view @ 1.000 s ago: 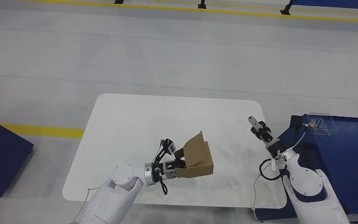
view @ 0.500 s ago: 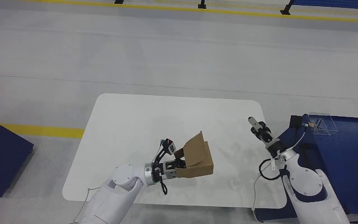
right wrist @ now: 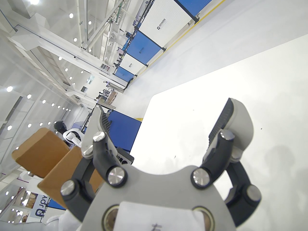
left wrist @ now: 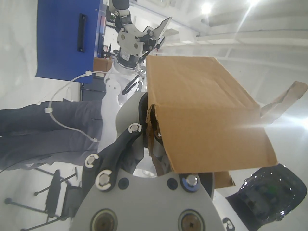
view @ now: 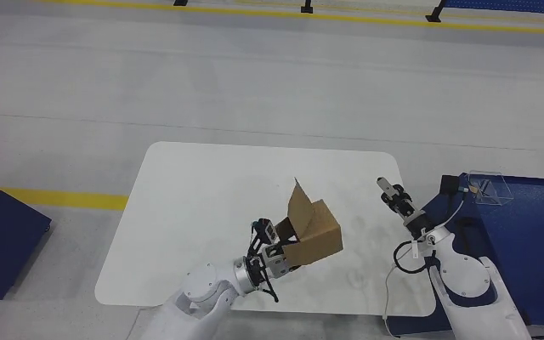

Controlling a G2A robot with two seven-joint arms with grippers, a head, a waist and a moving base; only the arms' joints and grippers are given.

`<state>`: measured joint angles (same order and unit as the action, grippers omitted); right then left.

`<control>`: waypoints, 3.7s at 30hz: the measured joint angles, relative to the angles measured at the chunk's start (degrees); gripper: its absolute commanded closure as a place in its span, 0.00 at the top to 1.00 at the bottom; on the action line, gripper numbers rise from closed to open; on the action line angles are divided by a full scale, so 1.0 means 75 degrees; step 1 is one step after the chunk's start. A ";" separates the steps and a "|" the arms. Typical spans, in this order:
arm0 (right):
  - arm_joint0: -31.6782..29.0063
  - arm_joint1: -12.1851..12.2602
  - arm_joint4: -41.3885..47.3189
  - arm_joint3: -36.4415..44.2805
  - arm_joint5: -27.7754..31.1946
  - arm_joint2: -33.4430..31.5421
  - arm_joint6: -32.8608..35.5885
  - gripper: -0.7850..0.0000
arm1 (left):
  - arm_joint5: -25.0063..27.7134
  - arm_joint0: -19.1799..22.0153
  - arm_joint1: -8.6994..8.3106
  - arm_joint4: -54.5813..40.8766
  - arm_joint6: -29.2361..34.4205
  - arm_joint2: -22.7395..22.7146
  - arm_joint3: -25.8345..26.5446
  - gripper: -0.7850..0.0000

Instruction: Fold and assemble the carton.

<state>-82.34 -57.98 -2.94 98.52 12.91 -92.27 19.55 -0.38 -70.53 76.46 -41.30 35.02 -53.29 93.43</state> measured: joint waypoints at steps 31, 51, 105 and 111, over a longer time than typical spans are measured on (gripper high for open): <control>0.0000 0.0000 0.0000 0.0000 0.0000 0.0000 0.0000 1.00 | -0.0511 -0.0135 0.1135 -0.5904 -1.1986 0.0790 0.1242 0.00; 0.0000 0.0000 0.0000 0.0000 0.0000 0.0000 0.0000 1.00 | 0.0210 0.0345 0.1565 -0.5642 -1.3617 0.1098 0.0279 0.00; 0.0000 0.0000 0.0000 0.0000 0.0000 0.0000 0.0000 1.00 | -0.2942 -0.0753 0.0494 0.1528 -0.3765 -0.0548 0.2207 1.00; 0.0000 0.0000 0.0000 0.0000 0.0000 0.0000 0.0000 1.00 | -0.1543 -0.0895 0.0297 0.2272 -0.2070 -0.1139 0.1552 1.00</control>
<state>-82.34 -57.98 -2.94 98.52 12.91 -92.27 19.55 -11.95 -77.24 78.69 -24.26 19.50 -61.83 105.06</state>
